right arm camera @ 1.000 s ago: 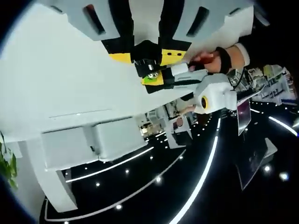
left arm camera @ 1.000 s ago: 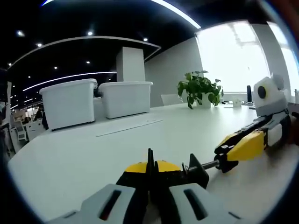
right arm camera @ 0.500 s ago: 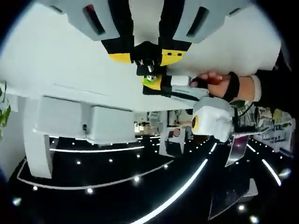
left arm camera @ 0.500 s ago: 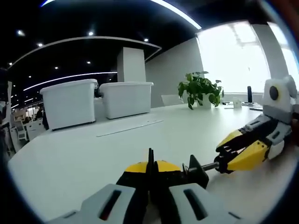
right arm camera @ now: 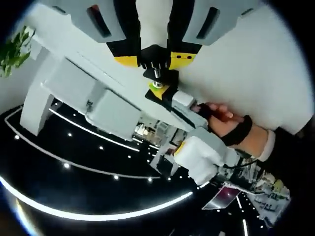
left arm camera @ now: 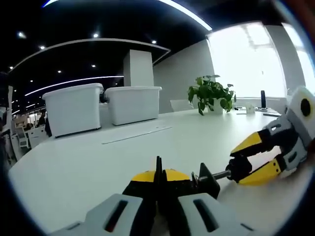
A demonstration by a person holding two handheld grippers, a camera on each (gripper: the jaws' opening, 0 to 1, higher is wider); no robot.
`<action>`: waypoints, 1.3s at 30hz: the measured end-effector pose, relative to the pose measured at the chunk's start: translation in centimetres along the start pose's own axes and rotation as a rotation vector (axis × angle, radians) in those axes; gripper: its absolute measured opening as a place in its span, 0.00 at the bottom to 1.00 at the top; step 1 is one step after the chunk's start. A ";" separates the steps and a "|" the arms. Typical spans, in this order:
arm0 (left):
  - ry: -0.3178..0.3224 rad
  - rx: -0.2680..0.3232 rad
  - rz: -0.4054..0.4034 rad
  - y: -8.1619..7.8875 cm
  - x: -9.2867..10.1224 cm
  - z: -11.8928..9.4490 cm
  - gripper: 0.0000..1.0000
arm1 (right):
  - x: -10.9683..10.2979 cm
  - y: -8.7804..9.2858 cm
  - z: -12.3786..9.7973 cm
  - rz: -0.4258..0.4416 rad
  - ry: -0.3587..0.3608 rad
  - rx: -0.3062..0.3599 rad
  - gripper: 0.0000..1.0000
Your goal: Clamp the fixed fixture on the desktop, loosen the retaining clip, secure it to the edge of the desk, and tighten the retaining clip.
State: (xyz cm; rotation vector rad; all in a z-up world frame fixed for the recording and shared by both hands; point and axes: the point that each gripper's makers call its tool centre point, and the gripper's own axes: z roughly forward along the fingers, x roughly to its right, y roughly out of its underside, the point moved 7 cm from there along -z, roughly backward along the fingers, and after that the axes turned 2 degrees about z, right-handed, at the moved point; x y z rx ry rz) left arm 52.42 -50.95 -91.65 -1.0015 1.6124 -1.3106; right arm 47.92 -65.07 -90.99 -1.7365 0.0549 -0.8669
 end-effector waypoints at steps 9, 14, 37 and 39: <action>-0.002 -0.001 -0.007 0.1 0.0 -0.1 0.04 | -0.4 -0.2 0.1 -0.205 0.028 -0.010 0.18; -0.003 -0.002 0.002 0.1 0.0 -0.1 0.04 | -0.8 -0.3 0.1 -0.326 0.047 -0.012 0.18; -0.002 -0.008 0.015 0.1 0.1 0.0 0.05 | 3.5 1.1 -0.7 0.813 -0.027 0.020 0.33; -0.001 -0.007 0.014 0.1 0.1 0.0 0.05 | 3.5 1.1 -0.5 0.868 -0.042 0.032 0.31</action>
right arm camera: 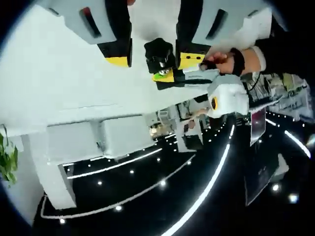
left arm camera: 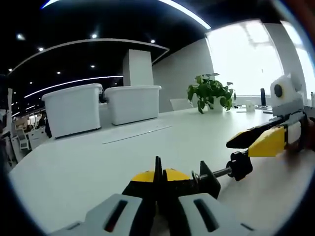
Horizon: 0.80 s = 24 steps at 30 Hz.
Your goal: Clamp the fixed fixture on the desktop, loosen the retaining clip, secure it to the edge of the desk, and tighten the retaining clip.
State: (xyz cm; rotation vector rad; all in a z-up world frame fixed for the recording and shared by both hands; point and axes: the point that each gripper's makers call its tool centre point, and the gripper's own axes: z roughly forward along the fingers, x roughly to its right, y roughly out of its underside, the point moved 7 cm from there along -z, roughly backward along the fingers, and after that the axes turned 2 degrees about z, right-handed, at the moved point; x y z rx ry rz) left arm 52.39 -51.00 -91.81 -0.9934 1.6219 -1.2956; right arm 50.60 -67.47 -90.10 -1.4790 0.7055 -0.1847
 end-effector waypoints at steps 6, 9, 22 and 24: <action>0.002 0.000 -0.018 0.0 0.0 0.0 0.05 | 0.4 1.0 1.5 0.112 0.013 -0.075 0.21; 0.003 -0.001 -0.014 0.0 0.0 0.0 0.05 | 0.6 0.9 1.4 0.145 0.006 -0.077 0.18; 0.002 -0.001 -0.012 0.0 0.2 -0.2 0.05 | -0.1 0.9 1.1 0.037 0.037 -0.067 0.17; 0.000 -0.001 -0.015 0.0 0.2 -0.2 0.05 | -0.1 0.9 1.0 0.022 0.035 -0.065 0.17</action>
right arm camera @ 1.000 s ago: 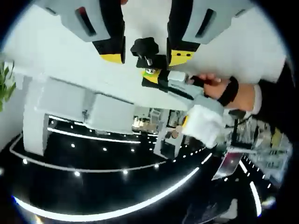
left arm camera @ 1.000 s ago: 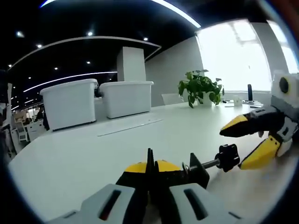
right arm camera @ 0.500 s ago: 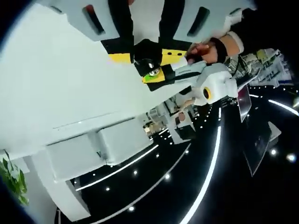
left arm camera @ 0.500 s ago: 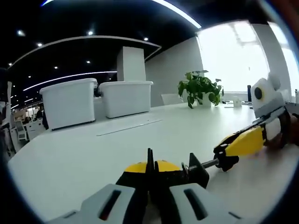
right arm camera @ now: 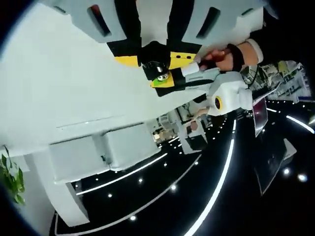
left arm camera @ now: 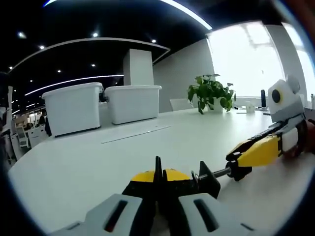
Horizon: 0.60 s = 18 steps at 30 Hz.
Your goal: Clamp the fixed fixture on the desktop, loosen the retaining clip, secure it to the edge of the desk, and tighten the retaining clip.
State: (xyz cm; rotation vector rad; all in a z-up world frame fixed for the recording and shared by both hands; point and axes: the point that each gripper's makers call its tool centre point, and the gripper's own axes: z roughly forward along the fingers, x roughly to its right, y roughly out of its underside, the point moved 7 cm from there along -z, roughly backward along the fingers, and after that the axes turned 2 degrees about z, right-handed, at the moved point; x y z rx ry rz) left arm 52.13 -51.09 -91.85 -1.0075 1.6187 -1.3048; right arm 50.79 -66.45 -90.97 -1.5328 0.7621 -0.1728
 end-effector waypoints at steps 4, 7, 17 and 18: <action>0.001 0.000 0.000 0.0 0.0 0.1 0.05 | -0.2 -0.1 -0.1 -0.143 0.006 0.009 0.17; -0.001 0.001 -0.002 0.0 0.0 0.1 0.05 | -0.9 0.0 -0.3 -0.315 0.016 0.019 0.17; -0.008 0.002 -0.008 0.0 -0.1 0.1 0.04 | -3.2 1.0 -1.0 -0.833 0.048 0.049 0.18; -0.009 0.002 -0.008 0.0 -0.1 0.1 0.04 | -3.4 1.2 -1.1 -0.870 0.052 0.050 0.18</action>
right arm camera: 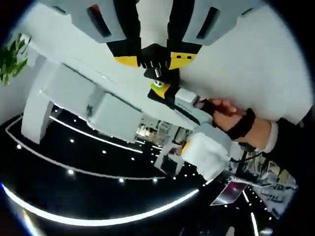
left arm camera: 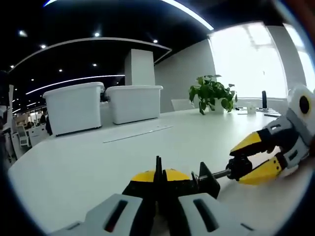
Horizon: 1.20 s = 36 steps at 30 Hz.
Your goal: Clamp the fixed fixture on the desktop, loosen the retaining clip, secure it to the edge of the desk, and tighten the retaining clip.
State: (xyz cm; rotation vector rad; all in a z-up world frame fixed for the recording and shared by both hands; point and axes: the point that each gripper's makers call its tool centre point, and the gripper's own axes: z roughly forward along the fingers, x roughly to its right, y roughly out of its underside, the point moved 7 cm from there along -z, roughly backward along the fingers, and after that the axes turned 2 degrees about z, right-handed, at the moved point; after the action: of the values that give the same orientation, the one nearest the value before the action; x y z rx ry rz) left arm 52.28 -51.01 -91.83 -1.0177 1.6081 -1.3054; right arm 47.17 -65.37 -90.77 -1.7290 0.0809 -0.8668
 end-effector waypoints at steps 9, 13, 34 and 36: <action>-0.002 0.001 -0.002 0.0 0.0 0.0 0.04 | -0.3 0.1 0.5 -0.219 0.014 -0.003 0.18; -0.003 0.000 -0.002 0.0 -0.1 0.2 0.04 | -0.4 0.2 0.6 -0.323 0.016 -0.007 0.18; 0.004 -0.005 0.003 0.0 0.1 0.2 0.05 | 3.6 1.3 0.0 0.711 -0.017 0.007 0.31; 0.007 -0.004 0.004 0.0 0.1 0.2 0.05 | 3.8 1.5 0.0 0.767 -0.020 0.010 0.29</action>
State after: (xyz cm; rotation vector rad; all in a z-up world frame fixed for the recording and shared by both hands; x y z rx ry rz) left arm 52.40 -51.19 -91.85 -1.0133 1.6178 -1.3048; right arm 50.47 -67.69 -90.18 -1.5121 0.6767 -0.2775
